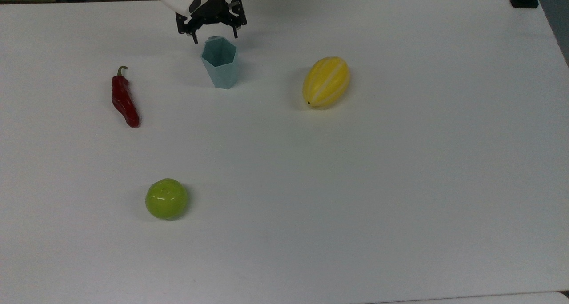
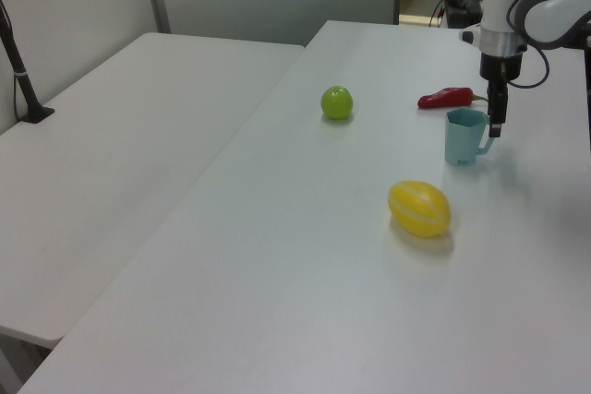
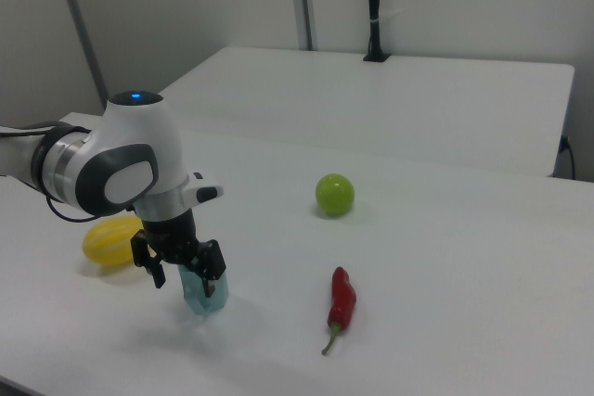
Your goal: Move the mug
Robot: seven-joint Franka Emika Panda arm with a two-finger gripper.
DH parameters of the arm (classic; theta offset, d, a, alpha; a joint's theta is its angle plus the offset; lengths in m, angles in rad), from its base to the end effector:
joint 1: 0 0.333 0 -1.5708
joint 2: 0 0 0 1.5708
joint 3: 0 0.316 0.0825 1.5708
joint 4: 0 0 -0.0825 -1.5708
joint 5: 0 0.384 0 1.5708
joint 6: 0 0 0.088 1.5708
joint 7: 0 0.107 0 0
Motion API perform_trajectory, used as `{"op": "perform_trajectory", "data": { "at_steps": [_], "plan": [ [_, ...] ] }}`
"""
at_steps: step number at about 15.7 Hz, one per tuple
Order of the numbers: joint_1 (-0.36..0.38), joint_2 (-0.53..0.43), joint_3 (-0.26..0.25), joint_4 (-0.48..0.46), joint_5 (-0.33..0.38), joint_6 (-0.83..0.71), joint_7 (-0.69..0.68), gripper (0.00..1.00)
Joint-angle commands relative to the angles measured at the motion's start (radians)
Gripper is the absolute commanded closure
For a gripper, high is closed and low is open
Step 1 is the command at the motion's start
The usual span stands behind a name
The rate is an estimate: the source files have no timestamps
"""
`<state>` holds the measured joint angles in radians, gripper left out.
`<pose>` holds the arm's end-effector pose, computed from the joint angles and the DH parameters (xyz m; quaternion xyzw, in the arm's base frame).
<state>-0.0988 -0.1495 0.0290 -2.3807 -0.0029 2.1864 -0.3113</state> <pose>0.4704 -0.0330 0.3765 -0.9924 -0.1211 0.0227 0.0010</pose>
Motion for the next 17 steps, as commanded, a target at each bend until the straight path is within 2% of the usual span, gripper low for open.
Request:
{"op": "perform_trajectory", "data": {
  "at_steps": [1,3,6,9,11,15,17],
  "plan": [
    [0.007,-0.042,0.005,0.043,-0.003,-0.114,0.014,0.00],
    [0.005,-0.041,0.011,0.134,0.007,-0.204,0.043,0.00],
    [0.005,-0.030,0.012,0.317,0.023,-0.351,0.161,0.00],
    [0.005,-0.027,0.038,0.486,0.082,-0.465,0.245,0.00],
    [0.005,-0.022,0.042,0.569,0.098,-0.519,0.287,0.00],
    [0.004,0.019,0.100,0.721,0.098,-0.638,0.415,0.00],
    [-0.004,0.022,0.143,0.749,0.097,-0.649,0.475,0.00]
  ]
}}
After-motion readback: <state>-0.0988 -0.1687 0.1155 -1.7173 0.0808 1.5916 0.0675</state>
